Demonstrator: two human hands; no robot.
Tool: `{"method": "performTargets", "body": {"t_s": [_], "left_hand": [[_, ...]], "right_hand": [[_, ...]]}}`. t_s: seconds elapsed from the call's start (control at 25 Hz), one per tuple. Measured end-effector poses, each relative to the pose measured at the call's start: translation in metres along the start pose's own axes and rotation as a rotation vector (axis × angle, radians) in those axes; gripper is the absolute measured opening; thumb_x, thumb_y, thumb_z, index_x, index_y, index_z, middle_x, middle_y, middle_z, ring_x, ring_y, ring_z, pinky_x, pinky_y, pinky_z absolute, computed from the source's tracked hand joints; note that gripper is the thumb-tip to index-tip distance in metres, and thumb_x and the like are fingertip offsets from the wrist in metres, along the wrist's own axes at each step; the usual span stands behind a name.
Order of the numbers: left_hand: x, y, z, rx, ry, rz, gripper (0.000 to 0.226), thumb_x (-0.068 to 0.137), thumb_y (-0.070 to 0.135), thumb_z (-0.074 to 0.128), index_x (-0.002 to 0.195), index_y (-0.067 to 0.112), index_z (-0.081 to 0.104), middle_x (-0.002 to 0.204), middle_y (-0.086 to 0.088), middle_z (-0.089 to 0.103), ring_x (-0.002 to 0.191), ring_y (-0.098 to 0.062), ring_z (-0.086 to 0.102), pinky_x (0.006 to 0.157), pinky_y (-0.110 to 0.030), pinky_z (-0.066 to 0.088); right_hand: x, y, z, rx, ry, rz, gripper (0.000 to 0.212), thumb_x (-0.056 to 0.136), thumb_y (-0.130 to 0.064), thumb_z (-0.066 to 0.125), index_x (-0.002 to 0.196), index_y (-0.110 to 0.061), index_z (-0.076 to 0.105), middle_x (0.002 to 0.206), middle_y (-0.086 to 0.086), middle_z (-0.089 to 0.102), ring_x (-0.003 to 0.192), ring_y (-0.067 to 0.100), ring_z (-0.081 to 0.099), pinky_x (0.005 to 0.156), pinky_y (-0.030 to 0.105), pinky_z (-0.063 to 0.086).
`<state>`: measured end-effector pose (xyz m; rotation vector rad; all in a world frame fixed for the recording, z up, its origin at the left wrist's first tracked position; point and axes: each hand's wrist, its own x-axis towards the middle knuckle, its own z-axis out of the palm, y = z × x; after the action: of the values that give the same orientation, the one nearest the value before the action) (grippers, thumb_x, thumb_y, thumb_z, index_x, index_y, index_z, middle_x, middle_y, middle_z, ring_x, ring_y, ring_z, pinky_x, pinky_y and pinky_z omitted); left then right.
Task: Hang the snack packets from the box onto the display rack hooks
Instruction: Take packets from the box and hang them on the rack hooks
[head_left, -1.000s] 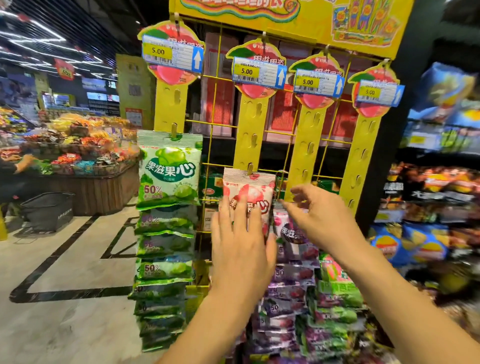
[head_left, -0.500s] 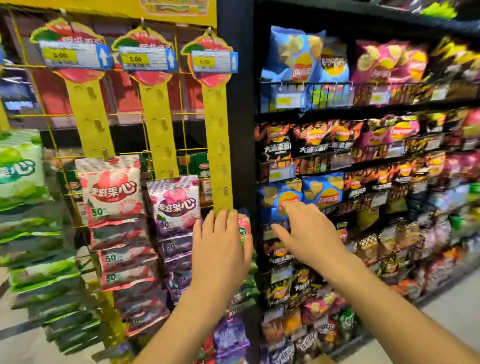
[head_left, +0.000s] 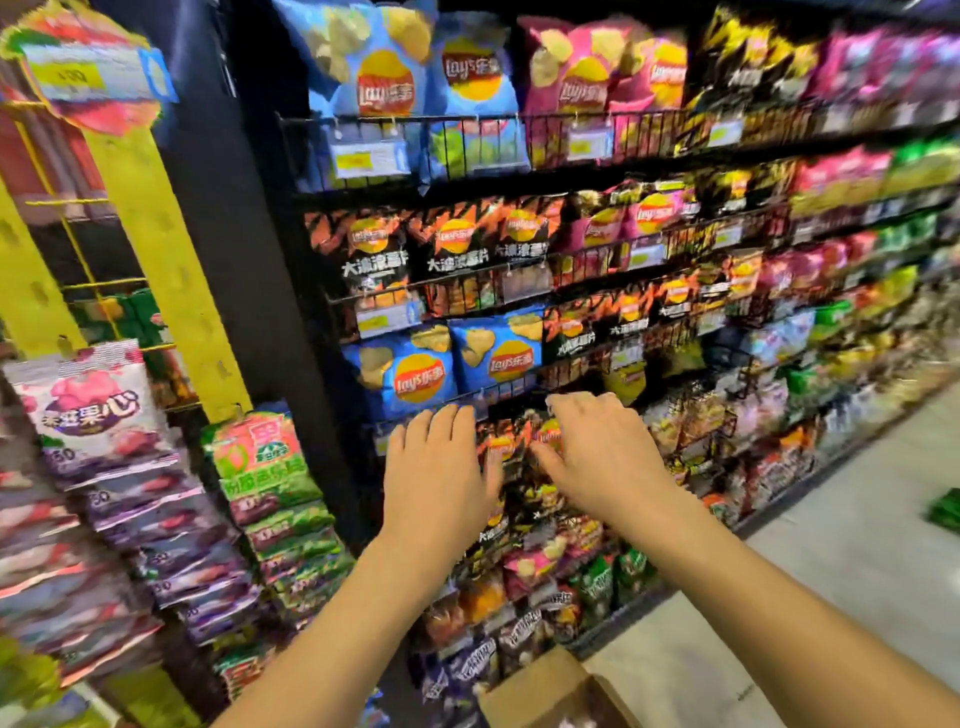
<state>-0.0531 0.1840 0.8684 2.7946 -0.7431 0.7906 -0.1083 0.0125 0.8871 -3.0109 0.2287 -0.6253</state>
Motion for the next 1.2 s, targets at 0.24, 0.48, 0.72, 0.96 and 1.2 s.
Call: {"method": "performTargets", "body": {"t_s": [0.24,0.48,0.72,0.96,1.2], "left_hand": [[0.039,0.034,0.044,-0.006,-0.086,0.008,0.064,0.101,0.055,0.047,0.152,0.016,0.046,0.151,-0.002,0.053,0.140,-0.027,0.048,0.117,-0.047,0.038],[0.091,0.042,0.105,-0.077,-0.139,-0.013,0.064,0.104,0.053,0.043,0.156,0.016,0.039,0.159,-0.003,0.045,0.148,-0.026,0.039,0.123,-0.047,0.031],[0.129,0.041,0.160,-0.114,-0.213,-0.055,0.062,0.102,0.051,0.049,0.151,0.014,0.046,0.154,-0.005,0.051,0.144,-0.030,0.044,0.118,-0.048,0.033],[0.140,0.050,0.216,-0.077,-0.308,-0.154,0.061,0.102,0.051,0.048,0.152,0.015,0.044,0.155,-0.004,0.050,0.144,-0.028,0.043,0.119,-0.046,0.033],[0.130,0.078,0.277,0.017,-0.451,-0.344,0.062,0.102,0.052,0.048,0.151,0.014,0.043,0.147,-0.007,0.055,0.137,-0.030,0.049,0.115,-0.048,0.039]], "right_hand": [[0.024,0.048,0.029,-0.029,-0.025,0.020,0.052,0.097,-0.055,0.048,0.135,-0.019,0.049,0.129,0.004,0.059,0.117,0.029,0.053,0.093,0.042,0.048],[0.070,0.077,0.067,-0.111,-0.093,0.020,0.055,0.098,-0.052,0.048,0.140,-0.017,0.047,0.135,0.005,0.057,0.122,0.030,0.050,0.096,0.043,0.043],[0.120,0.103,0.110,-0.121,-0.149,0.003,0.059,0.098,-0.053,0.049,0.144,-0.016,0.045,0.138,0.007,0.056,0.123,0.032,0.050,0.096,0.043,0.044],[0.147,0.130,0.171,-0.087,-0.268,-0.057,0.055,0.099,-0.052,0.046,0.139,-0.014,0.047,0.133,0.009,0.056,0.121,0.032,0.050,0.098,0.045,0.044],[0.164,0.173,0.240,-0.014,-0.390,-0.231,0.054,0.097,-0.052,0.047,0.138,-0.016,0.047,0.131,0.007,0.057,0.121,0.030,0.051,0.098,0.045,0.044]]}}
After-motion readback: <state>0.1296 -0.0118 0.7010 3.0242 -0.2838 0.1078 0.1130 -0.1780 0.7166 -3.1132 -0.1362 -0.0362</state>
